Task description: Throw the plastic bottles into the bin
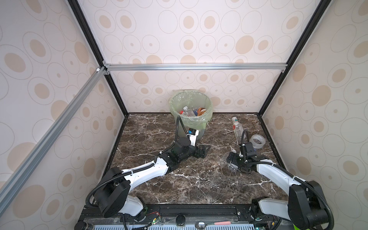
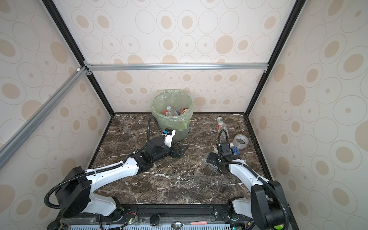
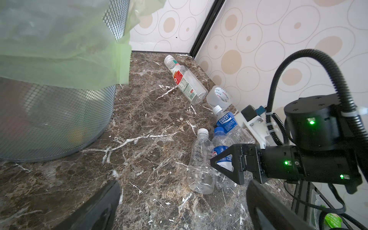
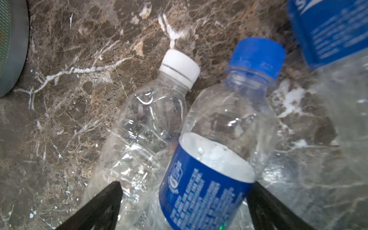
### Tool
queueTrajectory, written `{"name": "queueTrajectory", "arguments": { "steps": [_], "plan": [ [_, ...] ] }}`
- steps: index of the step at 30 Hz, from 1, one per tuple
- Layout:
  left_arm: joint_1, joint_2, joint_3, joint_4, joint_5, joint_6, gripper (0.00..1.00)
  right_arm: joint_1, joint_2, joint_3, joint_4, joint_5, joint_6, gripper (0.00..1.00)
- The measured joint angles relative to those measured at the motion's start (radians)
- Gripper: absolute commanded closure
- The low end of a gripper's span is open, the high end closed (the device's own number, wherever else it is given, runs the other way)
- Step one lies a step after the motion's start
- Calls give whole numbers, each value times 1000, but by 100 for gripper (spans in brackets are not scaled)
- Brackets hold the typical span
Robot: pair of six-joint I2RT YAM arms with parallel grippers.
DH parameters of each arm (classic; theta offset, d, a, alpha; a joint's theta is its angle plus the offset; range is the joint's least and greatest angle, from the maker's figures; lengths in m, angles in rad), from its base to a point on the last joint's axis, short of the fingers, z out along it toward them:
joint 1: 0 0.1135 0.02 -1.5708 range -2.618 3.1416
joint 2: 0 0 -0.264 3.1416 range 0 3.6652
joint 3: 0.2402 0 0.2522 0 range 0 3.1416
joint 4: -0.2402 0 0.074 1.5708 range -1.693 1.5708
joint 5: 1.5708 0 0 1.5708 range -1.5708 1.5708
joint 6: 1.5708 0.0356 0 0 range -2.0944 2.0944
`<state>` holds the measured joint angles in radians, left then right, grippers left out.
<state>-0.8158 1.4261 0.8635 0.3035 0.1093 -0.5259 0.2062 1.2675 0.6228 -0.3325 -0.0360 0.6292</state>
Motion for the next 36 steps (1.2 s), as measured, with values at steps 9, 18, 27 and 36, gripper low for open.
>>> {"name": "queueTrajectory", "arguments": {
  "steps": [9,18,27,36],
  "plan": [
    [0,0,0,-5,-8,0,1,39,95,45,80,-45,33,0],
    [0,0,0,-7,-28,5,1,103,167,111,93,-39,23,0],
    [0,20,14,-54,-37,30,1,90,62,134,10,37,-48,0],
    [-13,84,45,-77,-42,45,1,40,100,142,11,13,-72,0]
  ]
}}
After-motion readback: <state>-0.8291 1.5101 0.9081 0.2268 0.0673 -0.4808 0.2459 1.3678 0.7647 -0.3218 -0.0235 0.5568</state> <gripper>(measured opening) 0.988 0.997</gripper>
